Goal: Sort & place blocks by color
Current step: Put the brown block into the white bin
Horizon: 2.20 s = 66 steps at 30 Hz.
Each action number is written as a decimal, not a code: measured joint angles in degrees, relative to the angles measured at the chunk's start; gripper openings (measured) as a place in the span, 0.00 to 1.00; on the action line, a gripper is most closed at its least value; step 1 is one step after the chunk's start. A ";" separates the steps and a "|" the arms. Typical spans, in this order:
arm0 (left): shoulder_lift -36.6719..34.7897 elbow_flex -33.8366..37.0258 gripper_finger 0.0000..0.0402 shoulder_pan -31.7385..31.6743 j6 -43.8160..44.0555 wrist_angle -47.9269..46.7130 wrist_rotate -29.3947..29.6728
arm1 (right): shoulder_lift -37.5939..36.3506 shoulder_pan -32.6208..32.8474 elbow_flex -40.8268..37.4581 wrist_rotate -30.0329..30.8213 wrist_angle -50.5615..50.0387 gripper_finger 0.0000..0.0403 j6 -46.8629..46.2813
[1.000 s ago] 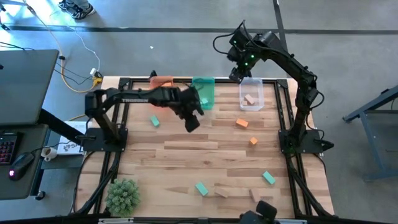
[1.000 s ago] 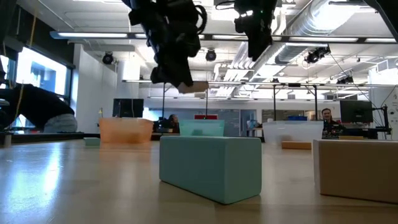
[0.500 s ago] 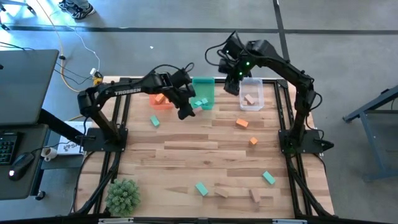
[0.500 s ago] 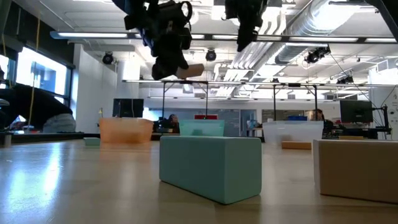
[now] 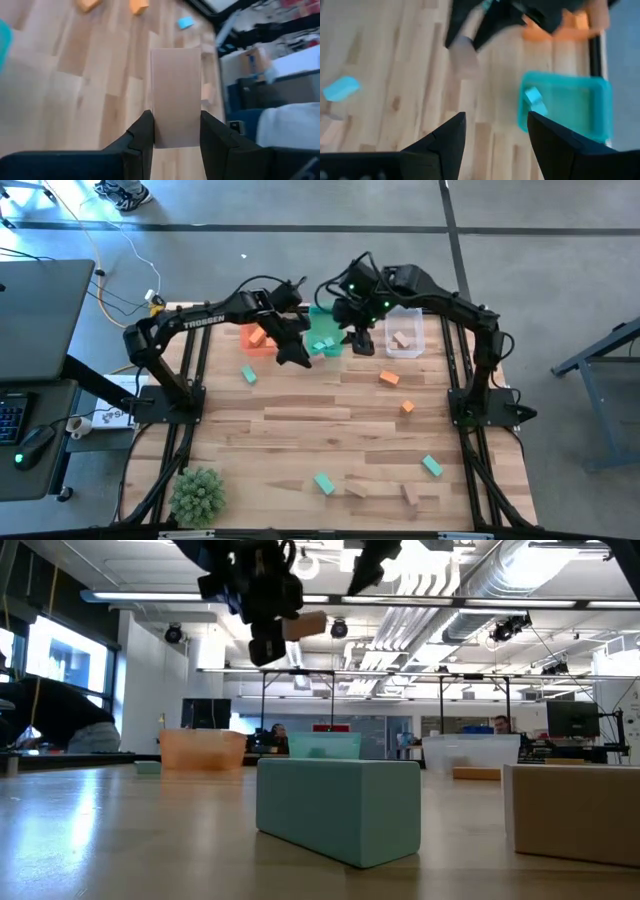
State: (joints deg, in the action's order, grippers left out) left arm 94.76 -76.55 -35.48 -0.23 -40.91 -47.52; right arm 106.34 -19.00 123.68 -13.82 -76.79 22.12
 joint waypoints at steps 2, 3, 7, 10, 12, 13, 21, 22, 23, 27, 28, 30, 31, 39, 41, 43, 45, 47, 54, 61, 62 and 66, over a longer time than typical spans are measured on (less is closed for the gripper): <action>0.00 0.00 0.23 -0.47 0.00 -0.02 -3.12 | 0.00 1.36 0.00 -1.05 1.57 0.49 -0.17; 0.00 0.00 0.23 -0.65 0.13 0.00 -4.77 | 0.00 2.02 0.00 -1.50 2.65 0.49 -0.30; 0.00 0.00 0.23 -1.26 2.81 0.62 -10.91 | 0.00 4.57 0.00 -3.20 6.89 0.49 -0.52; 0.00 0.00 0.23 -1.38 5.27 1.56 -15.30 | 0.00 6.19 0.00 -3.26 9.72 0.49 -0.56; 0.02 0.00 0.23 -1.38 6.88 2.68 -18.33 | 0.00 7.06 0.00 -3.29 11.28 0.49 -0.58; 0.02 0.00 0.23 -1.38 7.78 3.47 -19.99 | 0.00 7.45 0.00 -3.29 11.96 0.49 -0.58; 0.02 0.00 0.23 -1.18 17.14 13.51 -29.64 | 0.00 9.39 0.00 -3.30 13.34 0.49 -0.81; 0.04 0.00 0.23 -1.20 18.40 14.77 -30.01 | 0.00 9.46 0.00 -3.30 13.48 0.49 -1.08; 0.04 0.00 0.23 -1.20 19.67 16.09 -30.43 | 0.00 9.53 0.00 -3.30 13.73 0.49 -1.24; 0.04 -0.02 0.23 -1.20 24.08 21.50 -32.82 | 0.00 9.67 0.00 -3.31 14.18 0.49 -2.20; 0.04 -0.02 0.23 -1.18 25.10 22.74 -33.47 | 0.00 9.67 0.00 -3.31 14.16 0.48 -2.40; 0.04 -0.02 0.23 -1.14 26.59 24.92 -34.17 | 0.00 9.67 0.00 -3.31 14.15 0.45 -2.59; 0.04 -0.02 0.23 -1.14 27.24 25.74 -34.40 | 0.00 9.67 0.00 -3.31 14.16 0.43 -2.59; 0.07 -0.04 0.26 -1.14 29.55 28.25 -35.25 | 0.00 9.67 0.00 -3.35 14.22 0.14 -1.69; 0.11 -0.04 0.29 -1.14 29.61 28.17 -35.54 | -0.03 9.78 0.00 -3.30 14.14 0.08 -1.71; 0.11 -0.04 0.30 -1.09 29.29 28.28 -35.21 | -0.07 9.74 0.00 -3.66 13.96 0.08 -2.22; 0.11 -0.04 0.32 -1.12 29.14 28.28 -34.97 | -0.07 9.68 0.00 -3.36 13.77 0.08 -3.17; 0.11 -0.04 0.33 -1.16 29.00 28.31 -34.12 | -0.07 9.65 0.00 -3.10 13.18 0.08 -4.25; 0.11 -0.04 0.40 -1.12 25.91 28.33 -30.22 | -0.07 9.67 0.00 0.11 9.80 0.08 -8.21; 0.09 -0.04 0.51 -1.16 25.07 28.52 -24.10 | 0.02 9.67 0.00 2.29 3.67 0.08 -12.04; 0.09 -0.04 0.53 -1.22 25.07 28.52 -23.31 | 0.04 9.67 0.00 3.34 2.96 0.08 -12.68; 0.09 -0.04 0.56 -1.33 25.07 28.50 -22.26 | 0.04 9.67 0.00 8.71 -2.80 0.08 -16.09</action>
State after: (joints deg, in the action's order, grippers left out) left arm 94.85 -76.60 -36.82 24.84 -12.40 -69.78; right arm 106.39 -9.32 123.68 -5.10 -79.59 6.03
